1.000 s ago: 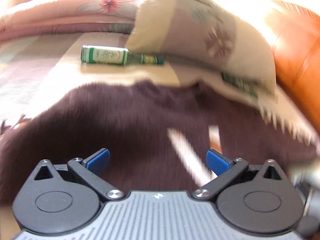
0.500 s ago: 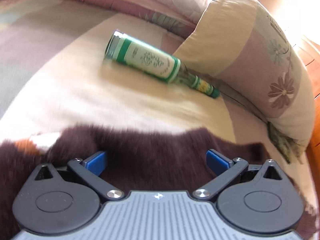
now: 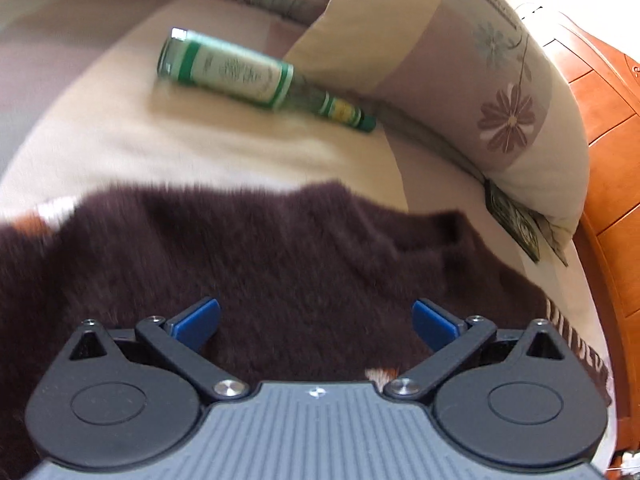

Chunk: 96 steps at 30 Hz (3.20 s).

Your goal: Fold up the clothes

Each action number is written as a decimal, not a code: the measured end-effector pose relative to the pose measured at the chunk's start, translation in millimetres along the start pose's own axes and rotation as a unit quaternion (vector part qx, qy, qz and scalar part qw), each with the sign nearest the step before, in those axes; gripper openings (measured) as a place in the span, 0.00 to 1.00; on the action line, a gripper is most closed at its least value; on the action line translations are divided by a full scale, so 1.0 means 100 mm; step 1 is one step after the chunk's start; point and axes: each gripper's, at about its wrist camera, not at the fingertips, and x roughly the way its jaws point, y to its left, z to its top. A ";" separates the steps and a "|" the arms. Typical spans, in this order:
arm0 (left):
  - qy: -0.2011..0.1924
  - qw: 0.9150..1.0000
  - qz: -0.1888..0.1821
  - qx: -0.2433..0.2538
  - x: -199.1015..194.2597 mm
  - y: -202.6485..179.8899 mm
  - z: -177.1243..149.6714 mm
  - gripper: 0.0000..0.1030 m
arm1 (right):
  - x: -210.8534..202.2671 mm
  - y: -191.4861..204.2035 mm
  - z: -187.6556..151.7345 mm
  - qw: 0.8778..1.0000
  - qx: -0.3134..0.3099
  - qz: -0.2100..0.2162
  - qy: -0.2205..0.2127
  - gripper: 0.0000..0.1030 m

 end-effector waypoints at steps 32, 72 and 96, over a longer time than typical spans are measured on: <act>0.004 0.996 0.055 0.069 0.33 -0.56 -0.10 0.99 | -0.03 0.00 -0.02 0.999 0.025 -0.026 0.026 1.00; -0.051 0.994 0.090 -0.037 0.12 0.22 0.29 0.99 | -0.07 -0.21 0.02 0.996 0.078 -0.045 0.011 1.00; -0.035 0.996 -0.006 -0.088 -0.90 0.79 -0.66 0.99 | 0.03 -0.17 0.01 0.995 0.074 -0.065 0.012 1.00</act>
